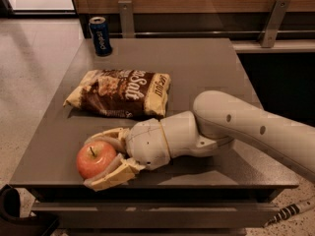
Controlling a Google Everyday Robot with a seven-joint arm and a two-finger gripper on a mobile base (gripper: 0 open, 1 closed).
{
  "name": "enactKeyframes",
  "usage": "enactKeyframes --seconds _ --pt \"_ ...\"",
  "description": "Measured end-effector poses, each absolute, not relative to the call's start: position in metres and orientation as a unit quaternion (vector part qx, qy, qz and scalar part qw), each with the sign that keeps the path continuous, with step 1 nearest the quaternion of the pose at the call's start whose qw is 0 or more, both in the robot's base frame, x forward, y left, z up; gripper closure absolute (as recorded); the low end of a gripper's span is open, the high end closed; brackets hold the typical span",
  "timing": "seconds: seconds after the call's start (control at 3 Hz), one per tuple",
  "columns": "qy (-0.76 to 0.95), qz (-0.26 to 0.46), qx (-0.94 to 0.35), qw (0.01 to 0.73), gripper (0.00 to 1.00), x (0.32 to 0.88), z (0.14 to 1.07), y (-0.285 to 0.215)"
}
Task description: Pick apple
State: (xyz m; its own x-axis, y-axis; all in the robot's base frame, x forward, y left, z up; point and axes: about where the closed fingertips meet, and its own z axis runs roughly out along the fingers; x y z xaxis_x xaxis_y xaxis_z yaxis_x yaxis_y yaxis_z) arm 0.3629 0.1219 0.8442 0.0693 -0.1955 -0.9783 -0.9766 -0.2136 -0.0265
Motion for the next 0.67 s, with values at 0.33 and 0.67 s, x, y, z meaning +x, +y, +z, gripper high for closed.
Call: enactKeyframes --seconds 0.33,0.67 --pt "0.480 0.484 -0.612 0.402 1.00 0.3616 0.8448 0.1234" --pt "0.480 0.484 -0.612 0.402 1.00 0.3616 0.8448 0.1234"
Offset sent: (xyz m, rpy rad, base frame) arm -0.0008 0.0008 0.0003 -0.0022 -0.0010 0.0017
